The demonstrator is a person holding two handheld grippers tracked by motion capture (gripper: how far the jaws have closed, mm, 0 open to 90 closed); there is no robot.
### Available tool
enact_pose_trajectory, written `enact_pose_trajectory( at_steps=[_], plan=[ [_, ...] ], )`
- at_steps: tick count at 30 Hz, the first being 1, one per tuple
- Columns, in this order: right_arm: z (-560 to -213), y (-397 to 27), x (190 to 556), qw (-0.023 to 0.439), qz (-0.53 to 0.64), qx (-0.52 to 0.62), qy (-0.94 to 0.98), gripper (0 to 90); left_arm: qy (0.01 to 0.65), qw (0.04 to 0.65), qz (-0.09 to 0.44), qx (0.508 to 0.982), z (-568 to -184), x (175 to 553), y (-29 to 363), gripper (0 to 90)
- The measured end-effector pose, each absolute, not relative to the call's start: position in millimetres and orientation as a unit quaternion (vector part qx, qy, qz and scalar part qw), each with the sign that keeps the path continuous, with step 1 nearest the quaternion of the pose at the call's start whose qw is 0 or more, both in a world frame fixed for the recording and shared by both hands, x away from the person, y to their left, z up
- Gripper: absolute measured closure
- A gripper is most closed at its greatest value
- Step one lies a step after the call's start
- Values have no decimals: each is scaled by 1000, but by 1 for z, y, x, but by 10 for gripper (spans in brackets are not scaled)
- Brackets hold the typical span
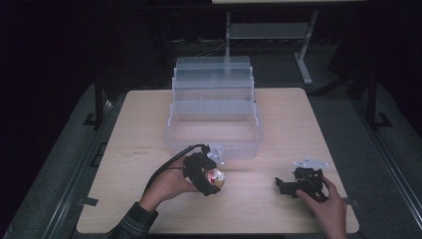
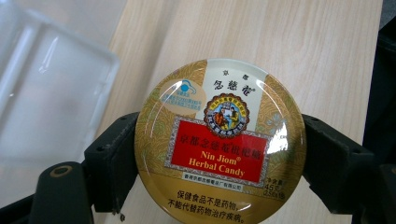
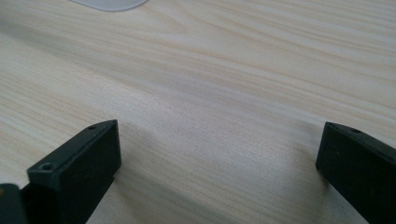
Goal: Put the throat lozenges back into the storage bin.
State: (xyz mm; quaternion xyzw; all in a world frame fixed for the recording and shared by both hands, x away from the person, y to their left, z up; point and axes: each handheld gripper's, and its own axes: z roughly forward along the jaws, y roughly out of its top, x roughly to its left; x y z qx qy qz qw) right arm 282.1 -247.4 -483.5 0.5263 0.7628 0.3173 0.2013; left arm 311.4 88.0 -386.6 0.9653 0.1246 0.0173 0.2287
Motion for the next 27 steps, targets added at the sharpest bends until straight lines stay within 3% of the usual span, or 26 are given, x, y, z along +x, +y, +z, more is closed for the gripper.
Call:
enact_pose_trajectory(
  at_steps=[27],
  plan=[
    [-483, -247, 282, 201, 318, 526, 763, 0, 173, 248, 50, 952, -340, 316, 141, 196]
  ],
)
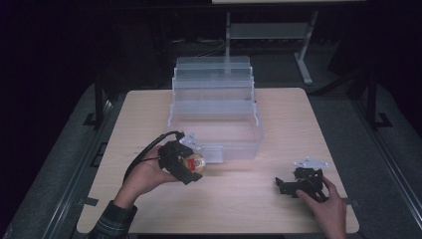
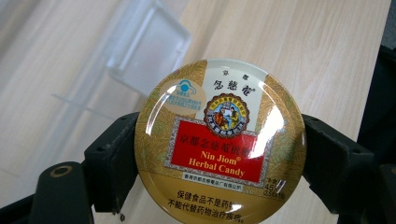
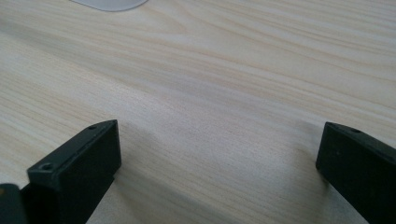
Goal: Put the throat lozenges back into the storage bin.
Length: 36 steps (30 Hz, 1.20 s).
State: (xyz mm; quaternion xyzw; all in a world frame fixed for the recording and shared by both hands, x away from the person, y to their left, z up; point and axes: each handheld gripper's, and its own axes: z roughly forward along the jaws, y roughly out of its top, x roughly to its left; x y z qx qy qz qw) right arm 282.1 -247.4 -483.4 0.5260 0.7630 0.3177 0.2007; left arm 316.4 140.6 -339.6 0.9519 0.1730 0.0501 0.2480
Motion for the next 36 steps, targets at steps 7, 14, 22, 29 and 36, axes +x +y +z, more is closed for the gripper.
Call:
enact_pose_trajectory(
  at_steps=[7, 14, 22, 29, 36],
  plan=[
    [-483, -248, 282, 201, 317, 526, 763, 0, 175, 248, 55, 951, -330, 324, 144, 196],
    [-483, -247, 282, 202, 318, 526, 763, 0, 182, 246, 59, 950, -321, 334, 148, 197],
    [-483, -247, 282, 202, 318, 526, 762, 0, 197, 246, 66, 947, -313, 348, 152, 196],
    [-483, -247, 282, 201, 318, 526, 763, 0, 215, 246, 64, 943, -311, 361, 155, 196],
    [-483, -247, 282, 201, 318, 526, 763, 0, 227, 243, 69, 941, -309, 372, 159, 196]
  ],
)
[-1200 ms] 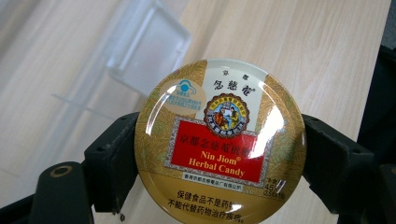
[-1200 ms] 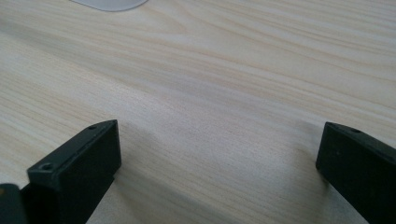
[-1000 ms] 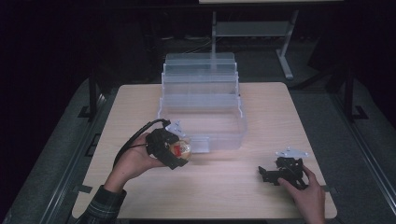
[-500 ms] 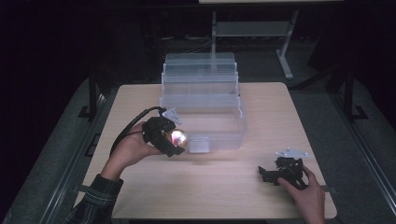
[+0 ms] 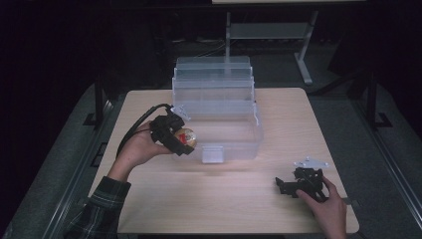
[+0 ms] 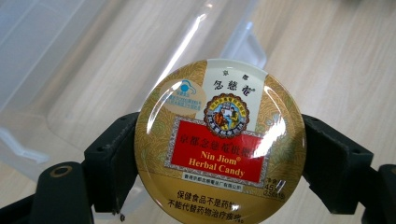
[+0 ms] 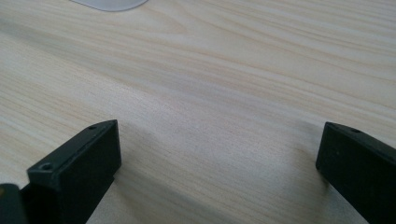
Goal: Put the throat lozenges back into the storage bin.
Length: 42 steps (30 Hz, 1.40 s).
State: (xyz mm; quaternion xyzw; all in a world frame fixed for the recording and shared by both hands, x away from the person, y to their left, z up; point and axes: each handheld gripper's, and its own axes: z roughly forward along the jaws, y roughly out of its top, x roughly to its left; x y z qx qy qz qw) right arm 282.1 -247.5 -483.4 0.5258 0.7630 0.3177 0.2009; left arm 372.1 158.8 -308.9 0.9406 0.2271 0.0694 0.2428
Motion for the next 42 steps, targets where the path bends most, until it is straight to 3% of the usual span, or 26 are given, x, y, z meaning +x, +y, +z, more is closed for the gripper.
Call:
enact_pose_trajectory(
  at_steps=[42],
  plan=[
    [-484, -247, 282, 201, 318, 526, 763, 0, 314, 206, 74, 924, -341, 441, 180, 195]
  ],
)
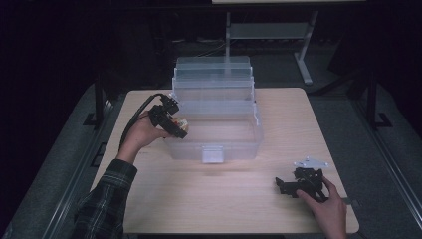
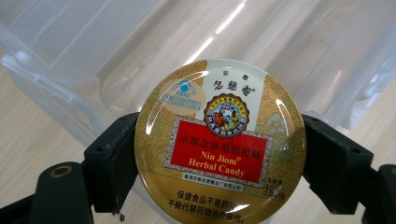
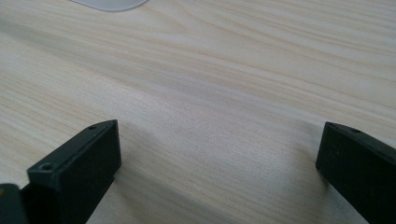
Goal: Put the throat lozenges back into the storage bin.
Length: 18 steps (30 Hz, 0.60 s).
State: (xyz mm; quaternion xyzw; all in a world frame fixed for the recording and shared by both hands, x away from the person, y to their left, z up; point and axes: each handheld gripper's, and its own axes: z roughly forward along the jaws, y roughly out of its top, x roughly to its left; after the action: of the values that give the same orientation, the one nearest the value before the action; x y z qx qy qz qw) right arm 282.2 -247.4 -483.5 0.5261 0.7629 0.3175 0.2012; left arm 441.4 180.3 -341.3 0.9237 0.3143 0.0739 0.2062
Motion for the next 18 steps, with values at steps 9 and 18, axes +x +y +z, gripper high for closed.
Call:
enact_pose_trajectory(
  at_steps=[9, 18],
  plan=[
    [-483, -247, 282, 201, 317, 526, 763, 0, 318, 206, 74, 923, -344, 444, 181, 193],
    [-484, -247, 282, 201, 317, 526, 763, 0, 315, 208, 70, 923, -345, 443, 182, 187]
  ],
)
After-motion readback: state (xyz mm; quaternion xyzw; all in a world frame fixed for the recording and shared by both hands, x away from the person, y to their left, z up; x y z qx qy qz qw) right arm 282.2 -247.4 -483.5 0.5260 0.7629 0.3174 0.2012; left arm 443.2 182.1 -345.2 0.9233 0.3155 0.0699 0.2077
